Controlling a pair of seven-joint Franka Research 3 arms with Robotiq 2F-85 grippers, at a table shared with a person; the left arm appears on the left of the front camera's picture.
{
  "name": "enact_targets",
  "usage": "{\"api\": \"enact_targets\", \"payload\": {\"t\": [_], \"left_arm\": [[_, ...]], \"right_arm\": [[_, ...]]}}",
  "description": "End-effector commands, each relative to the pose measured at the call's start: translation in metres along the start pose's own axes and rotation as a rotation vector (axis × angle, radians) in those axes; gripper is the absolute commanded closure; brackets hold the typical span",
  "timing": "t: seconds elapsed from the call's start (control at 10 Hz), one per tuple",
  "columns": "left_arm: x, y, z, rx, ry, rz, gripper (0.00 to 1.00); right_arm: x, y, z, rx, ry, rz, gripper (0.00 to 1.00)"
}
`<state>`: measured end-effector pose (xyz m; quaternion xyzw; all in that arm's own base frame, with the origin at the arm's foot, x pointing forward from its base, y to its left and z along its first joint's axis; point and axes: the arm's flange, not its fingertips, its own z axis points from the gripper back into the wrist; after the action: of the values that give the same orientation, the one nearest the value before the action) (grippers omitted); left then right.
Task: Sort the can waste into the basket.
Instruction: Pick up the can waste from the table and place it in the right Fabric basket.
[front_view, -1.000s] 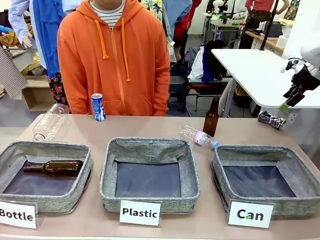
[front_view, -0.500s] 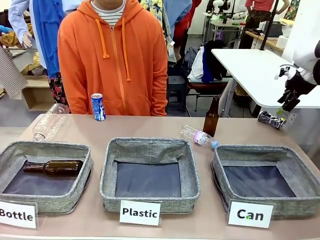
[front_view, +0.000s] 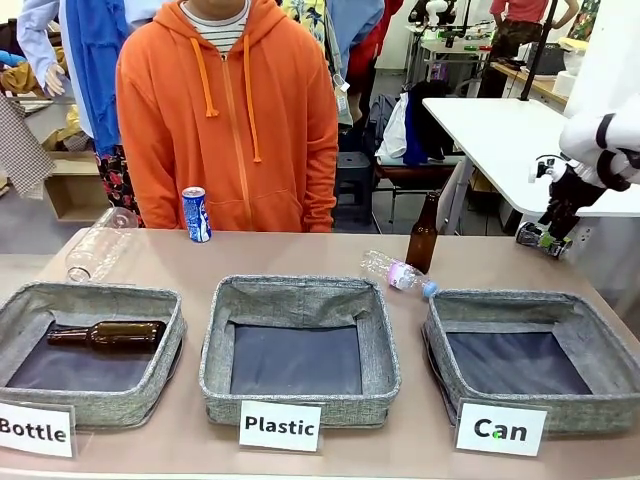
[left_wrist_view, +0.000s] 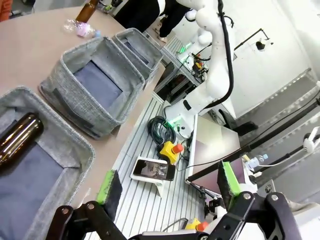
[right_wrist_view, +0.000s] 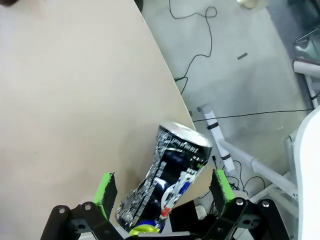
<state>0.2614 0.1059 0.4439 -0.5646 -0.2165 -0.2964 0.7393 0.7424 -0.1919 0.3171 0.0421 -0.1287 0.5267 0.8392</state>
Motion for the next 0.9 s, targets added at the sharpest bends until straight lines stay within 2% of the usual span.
{"api": "enact_targets", "payload": {"t": [0.0, 0.4, 0.5, 0.6, 0.7, 0.8], "left_arm": [[-0.002, -0.003, -0.001, -0.003, 0.008, 0.015, 0.00], [-0.002, -0.003, -0.001, -0.003, 0.008, 0.015, 0.00], [-0.002, -0.003, -0.001, -0.003, 0.008, 0.015, 0.00], [-0.002, -0.003, -0.001, -0.003, 0.008, 0.015, 0.00], [-0.002, -0.003, -0.001, -0.003, 0.008, 0.015, 0.00], [-0.002, -0.003, -0.001, -0.003, 0.008, 0.015, 0.00]], "right_arm": [[0.010, -0.026, -0.008, 0.044, 0.016, -0.053, 0.00], [0.012, -0.027, -0.018, 0.076, 0.062, -0.128, 0.00], [0.011, -0.025, -0.018, 0.090, 0.073, -0.125, 0.59], [0.011, -0.024, -0.017, 0.097, 0.074, -0.122, 0.59], [0.011, -0.024, -0.017, 0.096, 0.083, -0.125, 1.00], [0.010, -0.022, -0.016, 0.098, 0.090, -0.126, 0.64]]}}
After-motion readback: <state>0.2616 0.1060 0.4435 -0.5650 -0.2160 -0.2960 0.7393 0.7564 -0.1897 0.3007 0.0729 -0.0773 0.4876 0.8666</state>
